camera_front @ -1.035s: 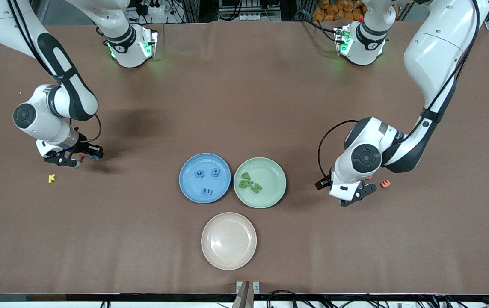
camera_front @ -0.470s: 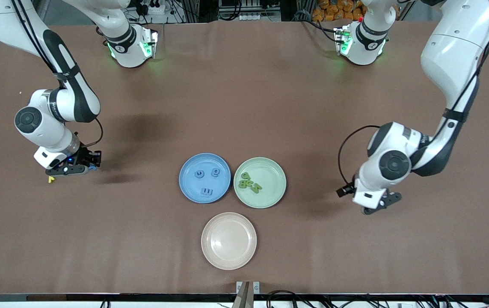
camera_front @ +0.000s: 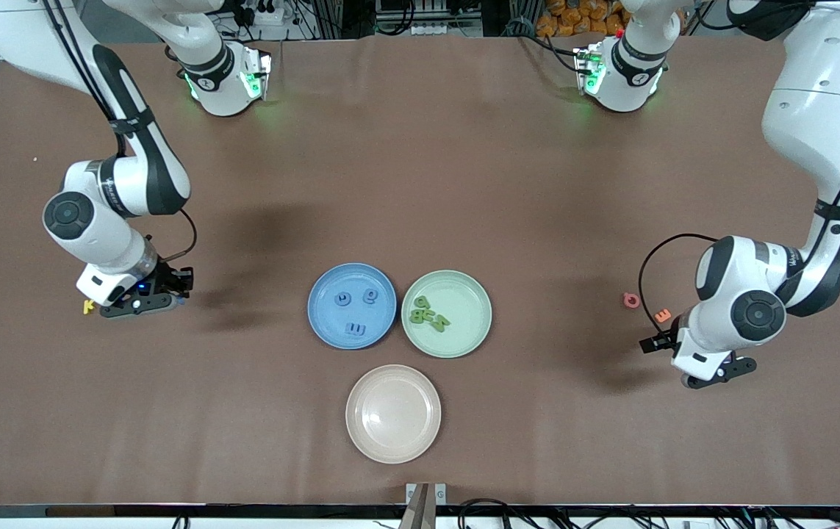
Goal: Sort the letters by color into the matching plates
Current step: 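Drop the blue X on the blue plate while the left gripper withdraws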
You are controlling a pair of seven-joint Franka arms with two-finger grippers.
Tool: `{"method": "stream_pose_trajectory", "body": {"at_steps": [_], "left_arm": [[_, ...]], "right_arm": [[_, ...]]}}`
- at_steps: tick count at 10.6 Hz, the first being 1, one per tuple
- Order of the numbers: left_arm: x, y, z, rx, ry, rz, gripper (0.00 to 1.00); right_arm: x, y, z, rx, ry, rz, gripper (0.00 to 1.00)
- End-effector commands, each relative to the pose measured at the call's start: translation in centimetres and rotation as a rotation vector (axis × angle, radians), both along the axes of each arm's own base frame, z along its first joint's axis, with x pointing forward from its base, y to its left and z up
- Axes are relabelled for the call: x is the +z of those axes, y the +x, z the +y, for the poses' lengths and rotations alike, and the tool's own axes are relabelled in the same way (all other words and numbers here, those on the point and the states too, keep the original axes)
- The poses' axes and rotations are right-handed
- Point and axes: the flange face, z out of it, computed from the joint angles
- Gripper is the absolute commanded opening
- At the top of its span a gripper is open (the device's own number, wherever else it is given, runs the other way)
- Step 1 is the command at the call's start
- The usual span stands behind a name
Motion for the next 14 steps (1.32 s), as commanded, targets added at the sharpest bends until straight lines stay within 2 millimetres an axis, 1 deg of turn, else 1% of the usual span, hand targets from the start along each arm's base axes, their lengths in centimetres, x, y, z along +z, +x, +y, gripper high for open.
{"method": "stream_pose_trajectory", "body": {"at_steps": [1,2,3,4,5,6,7,8,9,10,11,12,13,14], "left_arm": [[0.0,0.1,0.6,-0.086,0.019,0.007,1.00],[-0.6,-0.1,0.4,-0.097,0.020,0.019,1.00],[-1.0,-0.3,-0.4,-0.112,0.022,0.028,1.00],[-1.6,-1.1,-1.2,-0.124,0.042,0.046,1.00],[-1.9,-1.4,-2.7,-0.138,0.050,0.050,1.00],[-2.2,-1.5,-3.6,-0.145,0.065,0.055,1.00],[-1.5,-1.9,-4.2,-0.153,0.080,0.051,1.00],[-1.0,-2.2,-4.4,-0.151,0.076,0.051,1.00],[-0.3,-2.7,-5.0,-0.137,0.051,0.056,1.00],[0.8,-3.2,-5.3,-0.124,0.053,0.052,1.00],[2.1,-3.9,-6.1,-0.108,0.029,0.051,1.00],[3.3,-4.6,-6.3,-0.101,0.009,0.051,1.00],[4.6,-5.2,-6.2,-0.114,-0.002,0.045,1.00],[6.2,-5.8,-5.9,-0.122,-0.021,0.039,1.00]], "right_arm": [[-0.3,2.1,4.1,-0.022,0.009,-0.015,0.26],[-0.1,2.7,6.1,-0.045,0.018,-0.029,0.26],[-0.2,3.3,8.2,-0.075,0.037,-0.038,0.26],[-0.6,3.9,10.4,-0.100,0.053,-0.044,0.25],[-1.0,4.6,12.5,-0.137,0.063,-0.052,0.25],[-1.4,5.1,14.7,-0.171,0.074,-0.061,0.25],[-1.7,5.5,16.0,-0.196,0.081,-0.067,0.25],[-1.8,5.7,17.4,-0.221,0.089,-0.073,0.24],[-1.8,5.7,19.2,-0.266,0.103,-0.078,0.24],[-1.7,5.7,21.2,-0.311,0.129,-0.082,0.24],[-1.2,5.9,22.7,-0.340,0.169,-0.078,0.24],[-0.9,5.9,24.4,-0.353,0.199,-0.076,0.24],[-0.8,6.1,25.5,-0.377,0.219,-0.076,0.24],[-1.3,5.8,27.2,-0.399,0.227,-0.072,0.24]]}}
